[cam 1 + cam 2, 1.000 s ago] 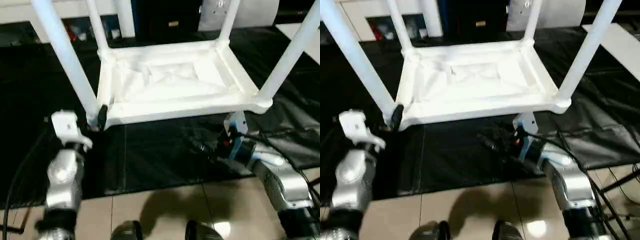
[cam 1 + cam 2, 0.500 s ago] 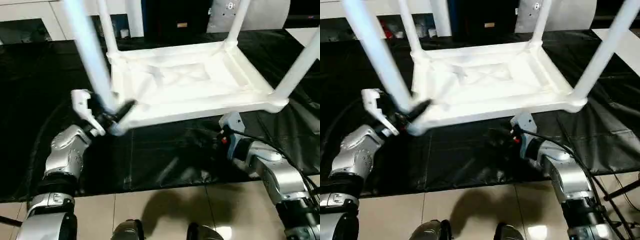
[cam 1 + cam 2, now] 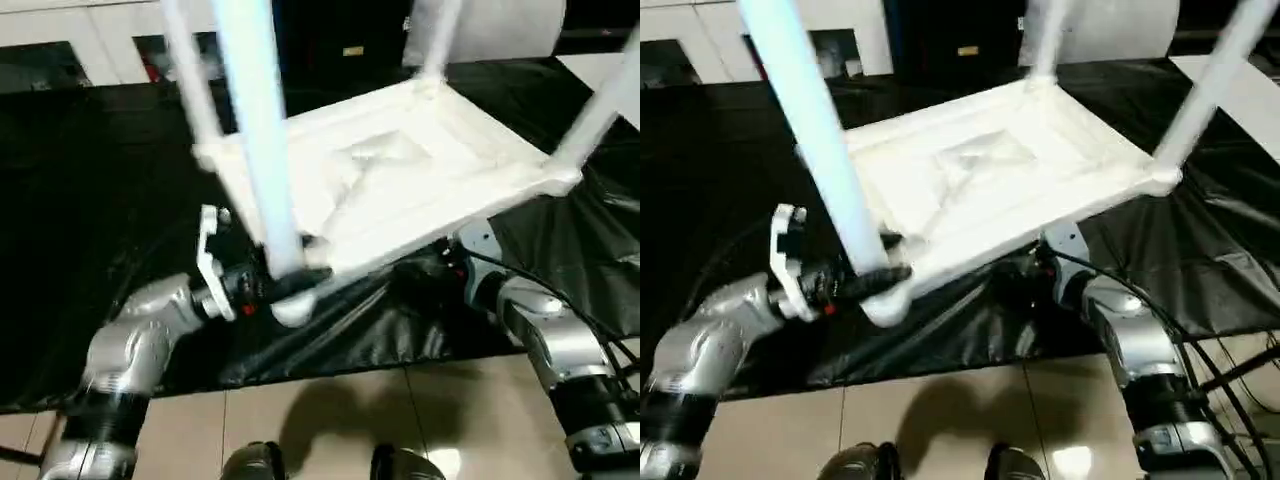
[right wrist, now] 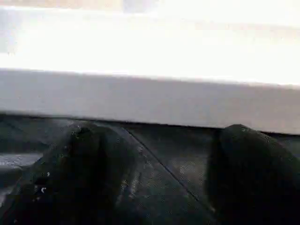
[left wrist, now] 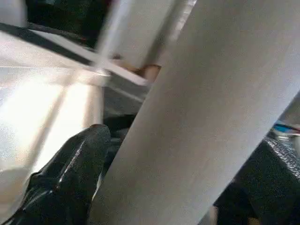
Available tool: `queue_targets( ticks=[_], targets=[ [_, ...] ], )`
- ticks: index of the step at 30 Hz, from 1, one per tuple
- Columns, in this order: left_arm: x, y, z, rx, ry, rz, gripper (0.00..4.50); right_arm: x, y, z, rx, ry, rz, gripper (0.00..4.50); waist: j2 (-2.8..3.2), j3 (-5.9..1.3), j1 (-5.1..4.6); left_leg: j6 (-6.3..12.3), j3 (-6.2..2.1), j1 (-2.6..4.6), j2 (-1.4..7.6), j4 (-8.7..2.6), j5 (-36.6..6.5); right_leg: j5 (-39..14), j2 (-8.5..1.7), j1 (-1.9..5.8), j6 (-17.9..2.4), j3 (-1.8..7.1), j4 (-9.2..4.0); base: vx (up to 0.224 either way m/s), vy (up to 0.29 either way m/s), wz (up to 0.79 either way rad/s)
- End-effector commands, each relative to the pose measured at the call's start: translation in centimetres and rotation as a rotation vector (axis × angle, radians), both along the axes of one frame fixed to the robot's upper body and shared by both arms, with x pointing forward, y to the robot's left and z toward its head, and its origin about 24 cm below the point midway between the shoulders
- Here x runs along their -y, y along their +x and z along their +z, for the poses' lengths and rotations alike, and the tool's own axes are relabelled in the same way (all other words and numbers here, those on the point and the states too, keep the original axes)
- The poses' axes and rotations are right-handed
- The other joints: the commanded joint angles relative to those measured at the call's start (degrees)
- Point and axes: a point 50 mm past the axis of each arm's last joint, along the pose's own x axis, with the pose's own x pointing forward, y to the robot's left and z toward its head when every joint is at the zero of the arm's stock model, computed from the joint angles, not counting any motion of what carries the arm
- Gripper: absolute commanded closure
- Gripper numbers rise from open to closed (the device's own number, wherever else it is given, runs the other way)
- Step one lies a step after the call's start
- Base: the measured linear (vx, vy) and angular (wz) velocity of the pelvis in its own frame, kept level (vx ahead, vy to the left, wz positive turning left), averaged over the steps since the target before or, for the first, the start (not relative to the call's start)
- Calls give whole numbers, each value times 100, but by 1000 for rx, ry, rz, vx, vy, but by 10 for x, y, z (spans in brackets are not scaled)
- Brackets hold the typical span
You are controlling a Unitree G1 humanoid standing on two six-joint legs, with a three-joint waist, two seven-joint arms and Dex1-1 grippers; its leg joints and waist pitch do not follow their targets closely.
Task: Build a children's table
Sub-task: Rotate table base
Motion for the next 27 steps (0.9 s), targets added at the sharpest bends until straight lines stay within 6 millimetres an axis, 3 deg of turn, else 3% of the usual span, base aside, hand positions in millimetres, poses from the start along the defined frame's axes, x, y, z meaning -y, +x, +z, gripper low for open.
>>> queue_targets(
  ticks=[1, 4, 8, 15, 20, 25, 27],
  targets=[
    [14, -8, 7, 11, -17, -78, 5, -9, -1, -8, -26, -20, 38, 0, -94, -404, -13, 320, -125, 129, 303, -434, -1422, -2230, -328, 341, -1090, 303, -394, 0, 0, 0],
    [20, -15, 13, 4, -36, -121, 5, -23, 3, -7, -9, -15, 102, 0, -105, -409, -93, 290, -145, 98, 287, -432, -1465, -2431, -337, 376, -973, 292, -400, 0, 0, 0],
    [28, -21, 19, 3, -47, -156, 5, -41, 8, -4, 17, -18, 176, 0, -117, -440, -163, 295, -142, 111, 287, -413, -1385, -2325, -325, 381, -1040, 293, -377, 0, 0, 0],
    [38, -27, 28, 0, -80, -189, 5, -62, 8, -5, 31, -2, 277, 0, -120, -474, -192, 348, -114, 131, 276, -380, -1261, -2072, -298, 395, -1132, 295, -363, 0, 0, 0],
    [43, -28, 33, 15, -93, -192, 5, -60, 6, -6, 40, -2, 298, 0, -115, -484, -204, 399, -105, 142, 279, -366, -1236, -1943, -286, 398, -1200, 294, -353, 0, 0, 0],
    [50, -31, 43, 20, -141, -218, 5, -34, 9, -10, 43, -43, 196, 0, -113, -486, -187, 417, -95, 156, 278, -353, -1196, -1859, -275, 395, -1264, 294, -347, 0, 0, 0],
    [51, -31, 44, 22, -139, -225, 5, -24, 12, -11, 41, -64, 129, 0, -114, -452, -188, 415, -96, 164, 267, -365, -1342, -2109, -267, 385, -1186, 284, -385, 0, 0, 0]
  ],
)
